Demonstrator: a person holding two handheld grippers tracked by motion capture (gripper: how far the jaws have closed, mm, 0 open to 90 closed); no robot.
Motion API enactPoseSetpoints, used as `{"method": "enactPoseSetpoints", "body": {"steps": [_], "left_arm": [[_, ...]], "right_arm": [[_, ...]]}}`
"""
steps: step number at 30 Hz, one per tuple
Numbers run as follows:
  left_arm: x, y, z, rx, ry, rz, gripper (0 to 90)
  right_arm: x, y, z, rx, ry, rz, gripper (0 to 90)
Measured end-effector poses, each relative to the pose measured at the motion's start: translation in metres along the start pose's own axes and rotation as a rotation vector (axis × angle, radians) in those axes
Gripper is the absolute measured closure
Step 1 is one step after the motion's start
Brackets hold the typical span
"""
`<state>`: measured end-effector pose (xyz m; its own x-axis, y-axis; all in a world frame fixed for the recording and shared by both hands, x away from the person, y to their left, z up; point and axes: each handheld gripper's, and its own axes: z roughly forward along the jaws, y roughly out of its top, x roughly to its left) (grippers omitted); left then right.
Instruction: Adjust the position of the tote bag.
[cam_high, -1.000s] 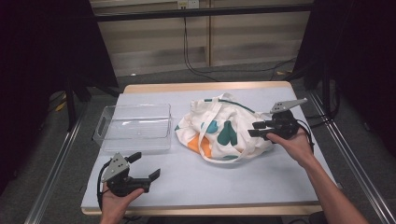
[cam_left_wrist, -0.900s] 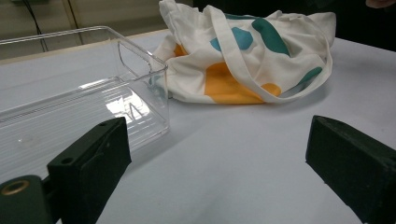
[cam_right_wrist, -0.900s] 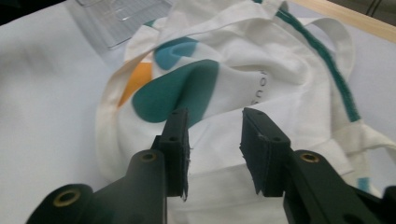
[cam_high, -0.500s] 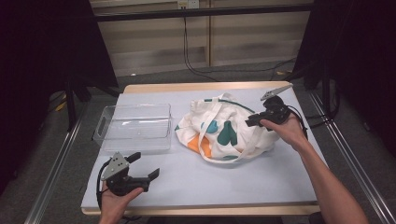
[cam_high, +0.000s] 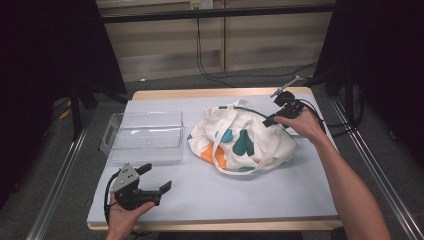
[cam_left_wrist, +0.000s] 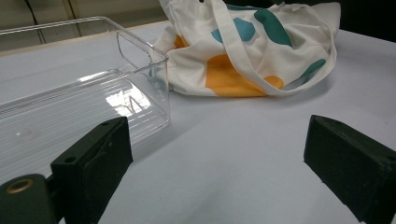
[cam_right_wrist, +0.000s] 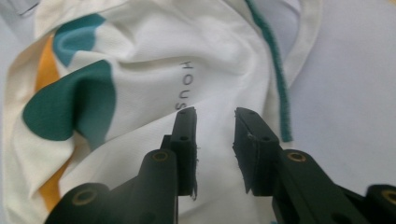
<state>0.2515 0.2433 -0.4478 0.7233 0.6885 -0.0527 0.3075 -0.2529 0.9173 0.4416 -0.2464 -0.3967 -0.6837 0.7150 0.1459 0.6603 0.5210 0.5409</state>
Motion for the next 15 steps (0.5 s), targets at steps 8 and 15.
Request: {"method": "enactPoseSetpoints", "body": {"steps": [8, 15], "left_arm": [[0.003, -0.001, 0.000, 0.006, 0.007, -0.018, 8.2], [0.003, -0.001, -0.001, 0.010, 0.017, -0.018, 8.2]], "right_arm": [[-0.013, 0.005, 0.011, 0.055, -0.013, 0.036, 63.3], [-0.020, 0.006, 0.028, 0.094, -0.010, 0.071, 61.4]]}}
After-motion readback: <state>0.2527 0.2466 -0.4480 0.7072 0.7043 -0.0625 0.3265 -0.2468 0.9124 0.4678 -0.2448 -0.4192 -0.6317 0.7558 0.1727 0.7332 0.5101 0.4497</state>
